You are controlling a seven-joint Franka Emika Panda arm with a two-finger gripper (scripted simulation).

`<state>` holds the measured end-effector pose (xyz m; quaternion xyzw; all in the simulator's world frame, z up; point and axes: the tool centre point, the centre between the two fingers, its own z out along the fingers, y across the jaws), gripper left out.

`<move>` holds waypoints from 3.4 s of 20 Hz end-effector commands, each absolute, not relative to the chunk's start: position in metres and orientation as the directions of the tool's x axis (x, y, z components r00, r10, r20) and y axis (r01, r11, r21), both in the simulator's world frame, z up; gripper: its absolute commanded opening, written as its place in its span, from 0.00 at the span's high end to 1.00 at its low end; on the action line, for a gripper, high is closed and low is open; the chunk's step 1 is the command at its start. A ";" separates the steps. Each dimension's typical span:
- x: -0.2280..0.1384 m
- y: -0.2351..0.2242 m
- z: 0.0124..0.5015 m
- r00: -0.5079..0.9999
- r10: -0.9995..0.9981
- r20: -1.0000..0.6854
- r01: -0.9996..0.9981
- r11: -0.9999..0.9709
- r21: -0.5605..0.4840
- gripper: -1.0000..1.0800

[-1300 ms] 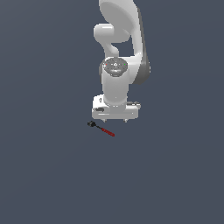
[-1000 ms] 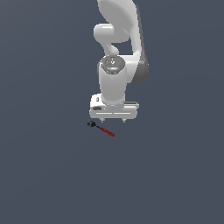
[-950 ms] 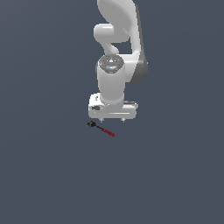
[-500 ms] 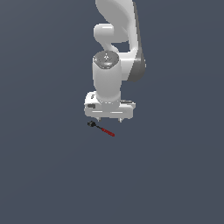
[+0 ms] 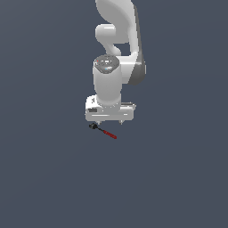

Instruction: Pick up the object and move it to a goal position.

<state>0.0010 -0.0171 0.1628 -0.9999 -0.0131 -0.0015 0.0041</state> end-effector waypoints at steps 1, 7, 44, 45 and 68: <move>0.000 -0.020 0.158 0.998 0.068 0.003 0.068 -0.998 -0.006 0.04; -0.005 -0.028 0.145 0.979 0.202 0.001 0.202 -0.979 0.000 0.04; -0.046 -0.066 0.065 0.462 0.887 -0.002 0.887 -0.462 0.000 0.04; -0.047 -0.067 0.064 0.452 0.892 -0.002 0.892 -0.452 0.000 0.04; -0.050 -0.068 0.015 0.414 0.910 0.000 0.910 -0.414 0.000 0.04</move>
